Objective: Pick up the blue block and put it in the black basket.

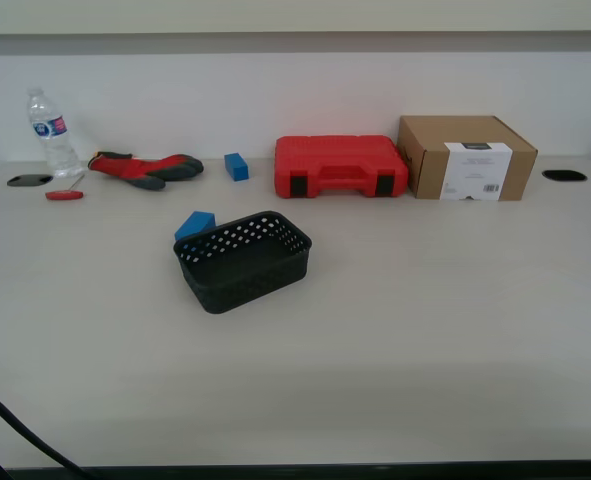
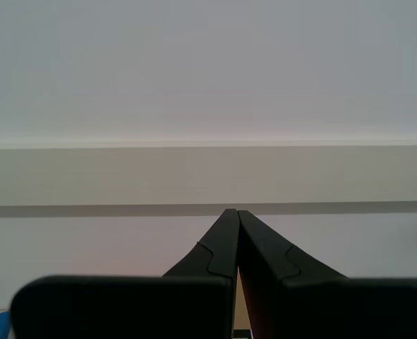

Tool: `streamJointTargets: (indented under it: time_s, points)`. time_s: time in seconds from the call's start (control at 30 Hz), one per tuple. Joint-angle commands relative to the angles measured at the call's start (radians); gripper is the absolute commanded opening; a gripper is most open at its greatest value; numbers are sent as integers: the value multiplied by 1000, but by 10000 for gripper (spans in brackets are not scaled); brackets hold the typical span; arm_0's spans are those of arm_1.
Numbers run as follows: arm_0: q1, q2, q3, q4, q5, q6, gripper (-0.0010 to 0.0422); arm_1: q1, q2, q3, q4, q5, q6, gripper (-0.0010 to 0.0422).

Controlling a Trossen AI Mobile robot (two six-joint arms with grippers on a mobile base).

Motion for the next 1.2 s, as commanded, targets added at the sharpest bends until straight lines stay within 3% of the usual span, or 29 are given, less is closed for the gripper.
streamJointTargets:
  time_s: [0.03,0.7,0.83,0.97,1.2]
  points:
    - [0,0,2,3,0,0,0,0,0,1,4,0,4,0]
    - [0,0,2,3,0,0,0,0,51,0,-45,8,6,0]
    - [0,0,2,3,0,0,0,0,227,-2,-159,7,17,0]
    - [0,0,2,3,0,0,0,-1,506,10,-155,24,-1,0]
    - [0,0,2,3,0,0,0,-2,884,143,-143,189,-93,0]
